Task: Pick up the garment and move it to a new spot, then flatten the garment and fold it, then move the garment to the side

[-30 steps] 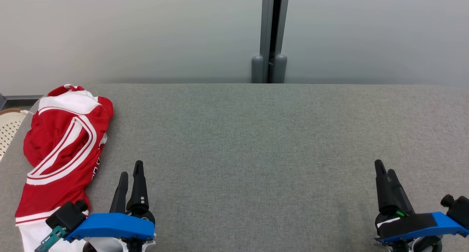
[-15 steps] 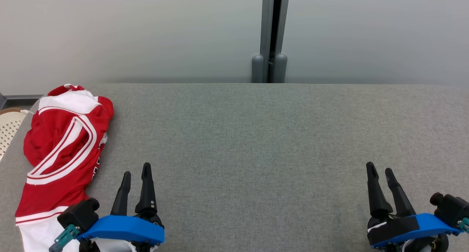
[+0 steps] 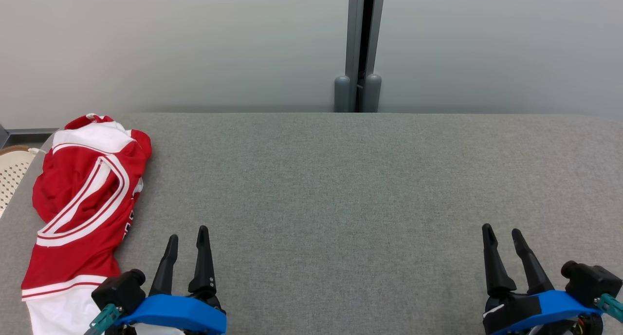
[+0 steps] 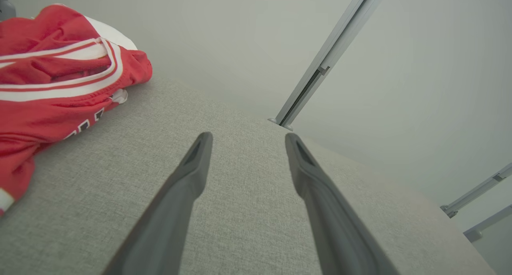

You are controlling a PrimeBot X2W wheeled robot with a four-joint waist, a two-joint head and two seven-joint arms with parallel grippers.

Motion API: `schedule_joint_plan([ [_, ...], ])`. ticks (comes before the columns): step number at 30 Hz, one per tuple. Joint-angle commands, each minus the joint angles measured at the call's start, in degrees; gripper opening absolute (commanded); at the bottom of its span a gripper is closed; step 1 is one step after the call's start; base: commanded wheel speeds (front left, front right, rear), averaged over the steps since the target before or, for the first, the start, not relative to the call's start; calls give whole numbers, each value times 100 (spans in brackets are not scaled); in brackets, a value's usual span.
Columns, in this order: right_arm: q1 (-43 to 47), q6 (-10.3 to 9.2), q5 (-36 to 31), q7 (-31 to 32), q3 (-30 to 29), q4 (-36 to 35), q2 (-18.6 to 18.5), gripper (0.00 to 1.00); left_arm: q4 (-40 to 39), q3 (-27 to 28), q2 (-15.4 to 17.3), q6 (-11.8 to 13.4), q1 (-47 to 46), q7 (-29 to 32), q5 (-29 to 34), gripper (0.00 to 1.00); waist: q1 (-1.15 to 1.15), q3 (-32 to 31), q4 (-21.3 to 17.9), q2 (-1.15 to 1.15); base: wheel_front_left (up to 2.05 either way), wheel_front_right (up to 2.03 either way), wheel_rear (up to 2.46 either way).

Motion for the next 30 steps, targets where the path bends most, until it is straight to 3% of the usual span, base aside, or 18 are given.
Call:
schedule_joint_plan([
  [1,47,12,-166,-61,12,-20,-46,100,-22,-14,32,18,-26,-64,147,100,-1,-1,1,0,0,0,0],
  [30,80,10,-1647,-445,127,235,-55,100,362,-59,33,86,-88,-442,1409,100,-1,84,21,0,0,0,0],
])
